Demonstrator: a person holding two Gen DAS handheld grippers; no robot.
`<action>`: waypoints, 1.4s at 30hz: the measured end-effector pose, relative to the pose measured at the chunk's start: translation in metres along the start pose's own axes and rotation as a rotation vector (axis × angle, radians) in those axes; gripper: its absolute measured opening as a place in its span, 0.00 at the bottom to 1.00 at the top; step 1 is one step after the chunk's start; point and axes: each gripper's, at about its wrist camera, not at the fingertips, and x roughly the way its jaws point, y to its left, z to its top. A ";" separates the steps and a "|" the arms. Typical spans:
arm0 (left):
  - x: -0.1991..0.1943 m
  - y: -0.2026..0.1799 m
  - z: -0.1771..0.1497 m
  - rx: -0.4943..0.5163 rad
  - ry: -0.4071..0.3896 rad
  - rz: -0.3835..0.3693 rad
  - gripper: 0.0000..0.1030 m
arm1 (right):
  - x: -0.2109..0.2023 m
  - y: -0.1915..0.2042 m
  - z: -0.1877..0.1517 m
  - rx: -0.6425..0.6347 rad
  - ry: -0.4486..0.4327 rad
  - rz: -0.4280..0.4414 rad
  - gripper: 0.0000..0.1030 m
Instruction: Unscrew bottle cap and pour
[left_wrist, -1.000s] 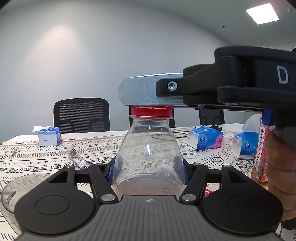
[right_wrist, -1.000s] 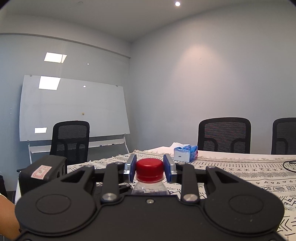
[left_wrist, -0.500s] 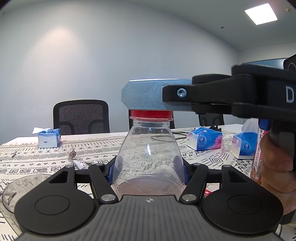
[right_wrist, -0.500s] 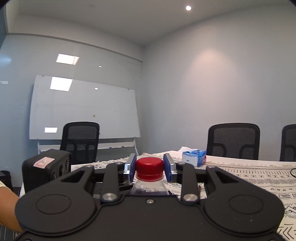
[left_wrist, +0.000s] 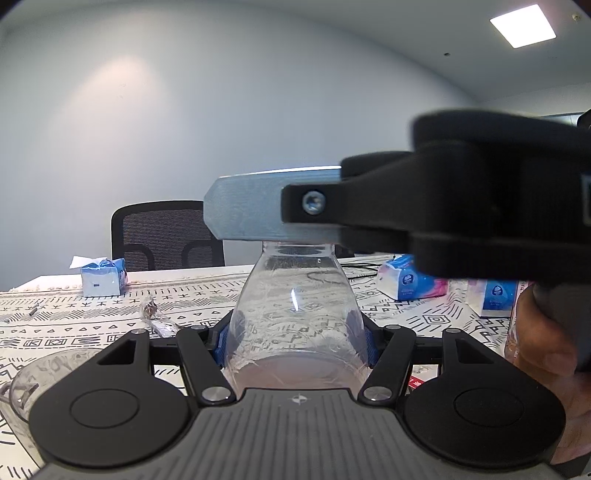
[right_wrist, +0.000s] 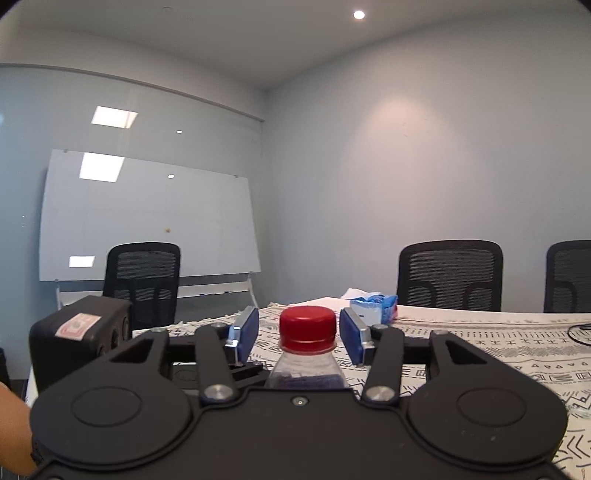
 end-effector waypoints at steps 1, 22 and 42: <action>0.000 0.000 0.000 -0.001 0.001 0.001 0.58 | 0.001 0.001 0.000 0.005 0.002 -0.013 0.53; 0.019 0.010 0.003 -0.008 0.005 -0.001 0.58 | 0.006 -0.004 -0.008 0.031 0.020 -0.052 0.34; 0.034 0.017 0.001 0.008 -0.001 -0.001 0.58 | 0.005 -0.010 -0.005 0.058 0.034 -0.031 0.44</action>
